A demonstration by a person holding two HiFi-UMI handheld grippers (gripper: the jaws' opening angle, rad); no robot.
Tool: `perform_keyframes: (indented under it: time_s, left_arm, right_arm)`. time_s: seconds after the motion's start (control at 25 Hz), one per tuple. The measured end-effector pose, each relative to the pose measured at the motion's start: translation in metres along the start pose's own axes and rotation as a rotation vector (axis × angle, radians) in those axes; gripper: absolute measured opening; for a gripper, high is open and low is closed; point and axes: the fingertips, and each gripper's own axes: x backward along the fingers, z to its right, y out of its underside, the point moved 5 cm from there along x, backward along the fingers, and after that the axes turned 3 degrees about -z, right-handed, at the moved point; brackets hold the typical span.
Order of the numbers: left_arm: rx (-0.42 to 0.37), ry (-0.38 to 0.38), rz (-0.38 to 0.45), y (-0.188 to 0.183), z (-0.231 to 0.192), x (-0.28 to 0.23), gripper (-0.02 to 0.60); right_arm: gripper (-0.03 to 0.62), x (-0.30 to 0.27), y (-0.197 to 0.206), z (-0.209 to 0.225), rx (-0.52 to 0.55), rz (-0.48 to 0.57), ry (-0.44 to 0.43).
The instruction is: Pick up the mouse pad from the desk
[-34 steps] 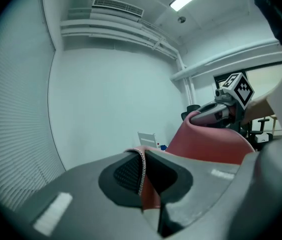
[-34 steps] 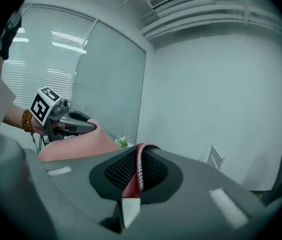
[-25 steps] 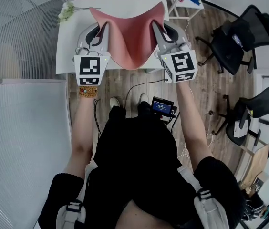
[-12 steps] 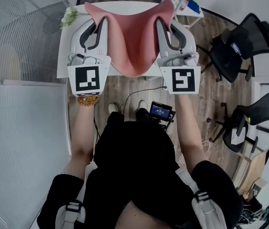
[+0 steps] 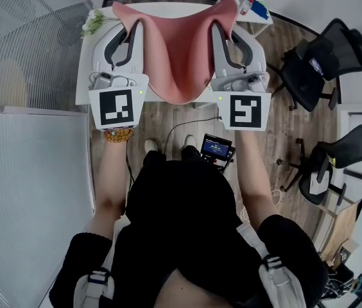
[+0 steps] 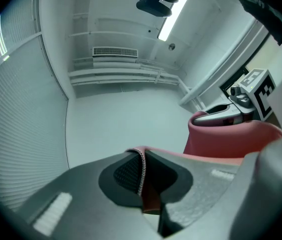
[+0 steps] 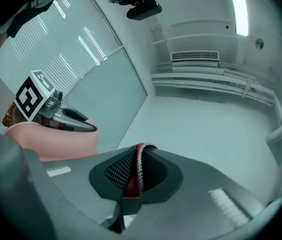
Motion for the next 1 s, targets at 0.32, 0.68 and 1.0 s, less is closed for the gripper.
perform_keyframes:
  time_s: [0.32, 0.68, 1.0]
  left_arm:
    - [-0.014, -0.001, 0.004, 0.002, 0.0025, -0.0002, 0.015]
    - [-0.024, -0.005, 0.0, 0.0019, 0.0041, -0.0002, 0.015]
    - [-0.025, -0.002, -0.008, 0.0049, 0.0054, 0.0002, 0.015]
  right_arm:
    - [0.038, 0.0017, 0.0035, -0.0016, 0.016, -0.006, 0.009]
    - [0.037, 0.0022, 0.0048, -0.001, 0.012, -0.011, 0.014]
    - [0.037, 0.003, 0.0083, -0.0032, 0.014, -0.018, 0.021]
